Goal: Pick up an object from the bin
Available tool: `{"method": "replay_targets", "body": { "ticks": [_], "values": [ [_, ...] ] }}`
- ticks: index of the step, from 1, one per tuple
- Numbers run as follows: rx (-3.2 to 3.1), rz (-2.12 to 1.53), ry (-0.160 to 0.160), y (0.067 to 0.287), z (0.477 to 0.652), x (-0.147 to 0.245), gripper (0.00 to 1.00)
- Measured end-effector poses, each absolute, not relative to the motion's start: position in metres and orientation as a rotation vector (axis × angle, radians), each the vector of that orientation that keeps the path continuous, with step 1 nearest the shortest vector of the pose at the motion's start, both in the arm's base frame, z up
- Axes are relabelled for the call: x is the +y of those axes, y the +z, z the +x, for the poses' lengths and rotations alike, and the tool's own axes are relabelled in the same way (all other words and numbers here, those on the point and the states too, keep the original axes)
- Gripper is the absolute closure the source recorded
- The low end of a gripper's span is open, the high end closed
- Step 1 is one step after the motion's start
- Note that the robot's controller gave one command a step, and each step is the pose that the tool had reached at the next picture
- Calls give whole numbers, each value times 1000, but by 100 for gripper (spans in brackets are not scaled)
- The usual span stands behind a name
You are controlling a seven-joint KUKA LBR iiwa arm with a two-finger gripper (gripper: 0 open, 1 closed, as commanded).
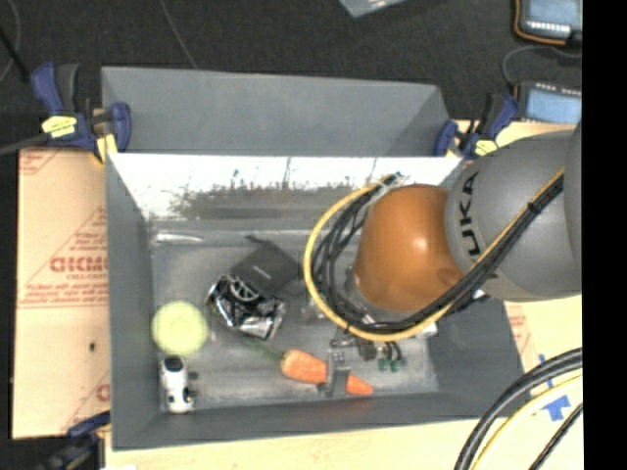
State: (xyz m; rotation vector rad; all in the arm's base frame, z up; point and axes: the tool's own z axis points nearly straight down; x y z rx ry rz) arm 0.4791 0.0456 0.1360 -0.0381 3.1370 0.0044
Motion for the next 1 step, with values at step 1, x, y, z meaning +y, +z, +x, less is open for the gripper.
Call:
{"method": "replay_targets", "body": {
  "ticks": [1],
  "values": [
    [3126,285,5,85,476,41,0]
  ]
}}
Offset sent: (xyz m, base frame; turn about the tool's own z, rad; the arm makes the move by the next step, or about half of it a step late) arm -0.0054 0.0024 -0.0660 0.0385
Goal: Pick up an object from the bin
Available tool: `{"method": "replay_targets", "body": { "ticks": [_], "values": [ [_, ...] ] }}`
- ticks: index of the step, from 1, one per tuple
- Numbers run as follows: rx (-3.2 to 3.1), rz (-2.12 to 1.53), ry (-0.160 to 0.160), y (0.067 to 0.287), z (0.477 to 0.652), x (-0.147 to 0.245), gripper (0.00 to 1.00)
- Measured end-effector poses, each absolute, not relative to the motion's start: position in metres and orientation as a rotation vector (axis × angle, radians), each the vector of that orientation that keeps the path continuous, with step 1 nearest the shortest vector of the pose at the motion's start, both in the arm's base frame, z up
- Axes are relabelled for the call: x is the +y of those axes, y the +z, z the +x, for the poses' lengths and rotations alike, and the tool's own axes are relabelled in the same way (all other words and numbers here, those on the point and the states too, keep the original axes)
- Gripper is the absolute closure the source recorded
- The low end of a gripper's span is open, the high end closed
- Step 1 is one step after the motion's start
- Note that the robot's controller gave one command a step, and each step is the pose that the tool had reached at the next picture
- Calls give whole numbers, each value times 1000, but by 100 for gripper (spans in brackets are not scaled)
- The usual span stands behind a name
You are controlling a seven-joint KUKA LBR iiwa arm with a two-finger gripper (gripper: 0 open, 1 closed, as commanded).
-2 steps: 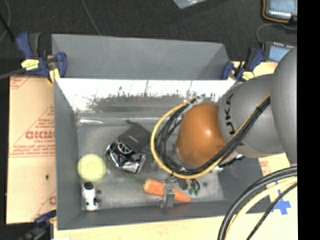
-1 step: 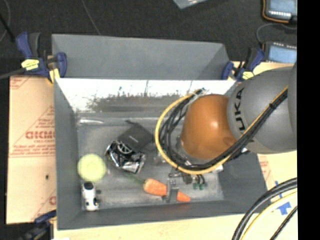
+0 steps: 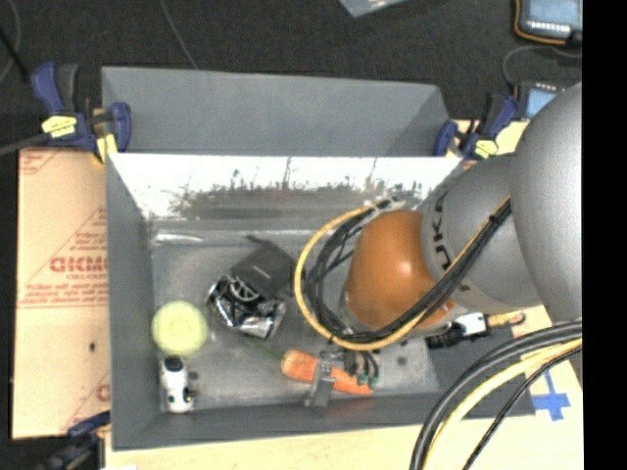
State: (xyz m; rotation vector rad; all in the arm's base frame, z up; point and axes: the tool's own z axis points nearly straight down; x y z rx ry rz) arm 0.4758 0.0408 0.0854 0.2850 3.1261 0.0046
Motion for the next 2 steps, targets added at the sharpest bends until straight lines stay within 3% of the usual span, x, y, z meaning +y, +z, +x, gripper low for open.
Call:
{"method": "replay_targets", "body": {
  "ticks": [1,2],
  "values": [
    [3134,25,4,70,475,47,100],
    [3134,26,4,70,475,47,100]
  ]
}}
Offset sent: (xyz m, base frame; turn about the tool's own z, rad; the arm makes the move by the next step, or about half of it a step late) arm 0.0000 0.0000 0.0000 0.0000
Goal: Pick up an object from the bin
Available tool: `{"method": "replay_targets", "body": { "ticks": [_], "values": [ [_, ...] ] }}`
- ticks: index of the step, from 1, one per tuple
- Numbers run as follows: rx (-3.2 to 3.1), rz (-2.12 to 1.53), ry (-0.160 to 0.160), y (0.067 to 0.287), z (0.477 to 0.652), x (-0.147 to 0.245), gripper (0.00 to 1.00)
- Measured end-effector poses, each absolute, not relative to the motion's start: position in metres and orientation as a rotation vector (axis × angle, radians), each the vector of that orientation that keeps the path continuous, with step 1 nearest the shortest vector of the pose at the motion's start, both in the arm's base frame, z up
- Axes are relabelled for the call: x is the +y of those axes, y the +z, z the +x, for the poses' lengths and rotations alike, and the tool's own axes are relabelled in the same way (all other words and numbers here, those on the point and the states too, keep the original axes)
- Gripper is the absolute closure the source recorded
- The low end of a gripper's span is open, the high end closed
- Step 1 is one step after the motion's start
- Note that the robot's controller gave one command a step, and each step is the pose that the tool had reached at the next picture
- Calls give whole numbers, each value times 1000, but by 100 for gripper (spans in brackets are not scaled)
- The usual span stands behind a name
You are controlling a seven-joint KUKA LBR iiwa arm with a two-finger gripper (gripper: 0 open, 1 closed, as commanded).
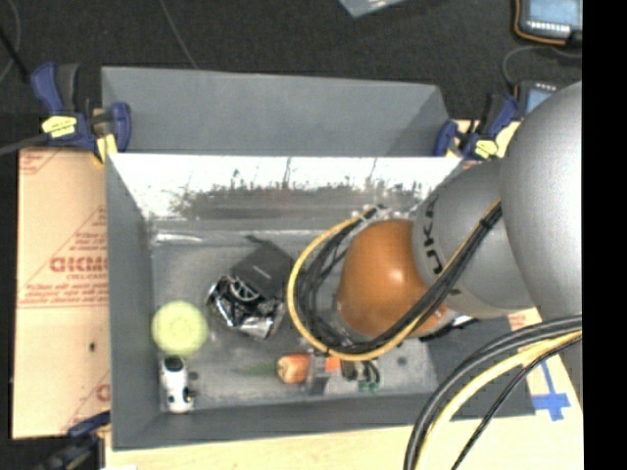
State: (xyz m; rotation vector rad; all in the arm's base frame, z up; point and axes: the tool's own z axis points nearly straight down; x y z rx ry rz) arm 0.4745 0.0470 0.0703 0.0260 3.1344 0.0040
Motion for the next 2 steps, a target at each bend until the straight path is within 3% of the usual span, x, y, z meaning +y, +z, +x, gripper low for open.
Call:
{"method": "replay_targets", "body": {
  "ticks": [2],
  "values": [
    [3142,27,3,83,472,47,100]
  ]
}}
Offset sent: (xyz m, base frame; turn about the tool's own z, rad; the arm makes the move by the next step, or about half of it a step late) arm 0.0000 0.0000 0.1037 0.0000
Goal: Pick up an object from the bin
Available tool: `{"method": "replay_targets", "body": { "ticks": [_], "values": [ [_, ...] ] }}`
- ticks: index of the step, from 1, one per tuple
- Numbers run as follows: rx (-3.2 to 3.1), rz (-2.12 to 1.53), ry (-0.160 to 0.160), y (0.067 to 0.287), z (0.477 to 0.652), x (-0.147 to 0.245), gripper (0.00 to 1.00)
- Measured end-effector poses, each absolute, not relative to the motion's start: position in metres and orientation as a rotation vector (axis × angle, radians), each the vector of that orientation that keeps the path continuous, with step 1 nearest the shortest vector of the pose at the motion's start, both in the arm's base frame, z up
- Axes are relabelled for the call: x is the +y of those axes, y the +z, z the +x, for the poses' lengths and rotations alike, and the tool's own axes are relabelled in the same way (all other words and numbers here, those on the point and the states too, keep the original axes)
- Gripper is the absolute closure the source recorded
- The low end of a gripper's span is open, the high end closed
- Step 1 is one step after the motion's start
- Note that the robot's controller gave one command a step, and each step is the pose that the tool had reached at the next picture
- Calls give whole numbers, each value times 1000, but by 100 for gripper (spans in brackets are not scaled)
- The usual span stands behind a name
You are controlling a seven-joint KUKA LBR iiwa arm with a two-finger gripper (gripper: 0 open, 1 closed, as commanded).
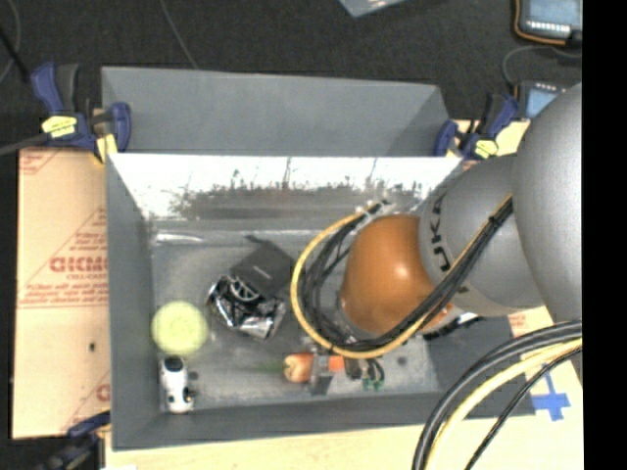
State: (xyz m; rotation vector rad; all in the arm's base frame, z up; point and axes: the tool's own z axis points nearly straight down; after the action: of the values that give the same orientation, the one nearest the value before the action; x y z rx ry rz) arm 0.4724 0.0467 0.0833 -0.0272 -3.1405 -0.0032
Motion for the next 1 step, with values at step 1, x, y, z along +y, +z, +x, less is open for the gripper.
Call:
{"method": "replay_targets", "body": {
  "ticks": [1],
  "values": [
    [-3142,-28,-4,105,473,47,100]
  ]
}}
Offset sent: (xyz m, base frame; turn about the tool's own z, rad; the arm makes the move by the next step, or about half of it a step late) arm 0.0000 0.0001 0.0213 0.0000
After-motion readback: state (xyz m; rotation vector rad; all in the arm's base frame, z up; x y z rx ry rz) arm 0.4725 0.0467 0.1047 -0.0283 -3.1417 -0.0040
